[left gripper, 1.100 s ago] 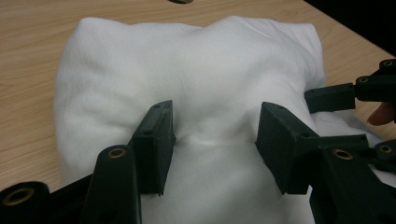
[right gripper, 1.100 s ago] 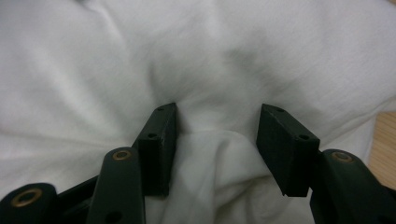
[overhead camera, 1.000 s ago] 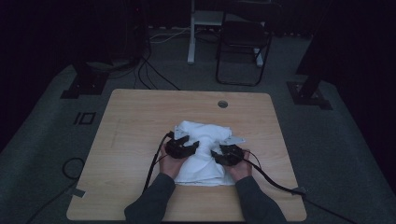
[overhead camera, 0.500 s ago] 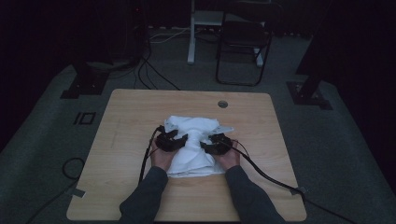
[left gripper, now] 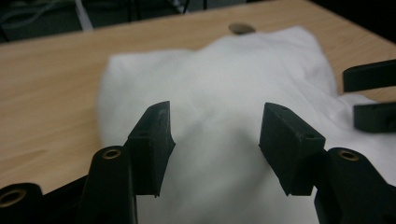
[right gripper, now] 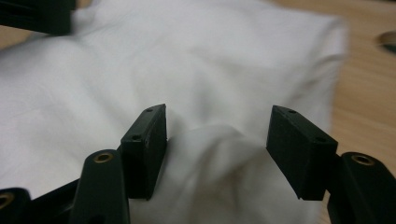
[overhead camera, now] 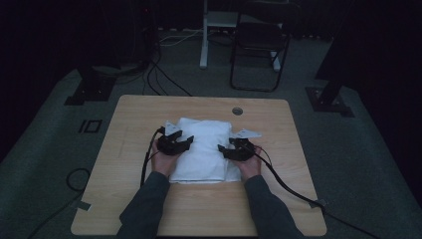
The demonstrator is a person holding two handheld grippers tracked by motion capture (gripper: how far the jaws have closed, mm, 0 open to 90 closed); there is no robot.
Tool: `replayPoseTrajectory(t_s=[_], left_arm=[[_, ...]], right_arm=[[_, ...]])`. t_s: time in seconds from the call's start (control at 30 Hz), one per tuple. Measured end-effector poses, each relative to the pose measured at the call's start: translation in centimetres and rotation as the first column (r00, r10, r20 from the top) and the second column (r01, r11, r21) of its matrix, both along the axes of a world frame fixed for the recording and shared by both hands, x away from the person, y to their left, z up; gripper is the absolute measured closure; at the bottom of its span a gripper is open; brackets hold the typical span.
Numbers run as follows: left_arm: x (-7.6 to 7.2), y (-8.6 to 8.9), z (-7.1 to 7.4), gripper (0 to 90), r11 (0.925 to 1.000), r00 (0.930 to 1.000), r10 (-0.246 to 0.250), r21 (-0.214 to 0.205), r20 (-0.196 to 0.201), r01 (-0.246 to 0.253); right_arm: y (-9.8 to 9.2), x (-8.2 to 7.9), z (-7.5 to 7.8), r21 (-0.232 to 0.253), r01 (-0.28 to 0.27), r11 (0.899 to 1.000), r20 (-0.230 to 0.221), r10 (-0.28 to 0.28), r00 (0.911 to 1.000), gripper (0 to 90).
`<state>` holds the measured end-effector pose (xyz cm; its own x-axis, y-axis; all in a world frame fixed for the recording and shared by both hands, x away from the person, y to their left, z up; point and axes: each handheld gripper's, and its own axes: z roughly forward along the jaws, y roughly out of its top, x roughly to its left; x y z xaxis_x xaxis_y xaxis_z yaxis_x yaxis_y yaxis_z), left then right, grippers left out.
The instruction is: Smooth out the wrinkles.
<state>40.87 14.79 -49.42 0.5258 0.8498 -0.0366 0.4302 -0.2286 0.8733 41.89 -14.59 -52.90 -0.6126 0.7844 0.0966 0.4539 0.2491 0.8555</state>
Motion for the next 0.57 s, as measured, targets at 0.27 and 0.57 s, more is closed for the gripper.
replayPoseTrajectory(t_s=[0.27, 0.57], left_arm=[[-2.0, 4.0, 0.5, 43.2, 0.9992, 0.9991, 0.038, -0.014, -0.019, -0.039], [-3.2, 6.3, -0.4, 43.2, 0.9975, 0.9970, 0.068, -0.015, -0.037, -0.069]], right_arm=[[-4.6, -2.1, -0.2, -0.033, 0.076, 0.997, -0.018, -0.077, 0.9969, 37.1], [-7.5, -3.1, -1.1, -0.030, 0.114, 0.993, -0.043, -0.115, 0.9924, 36.8]])
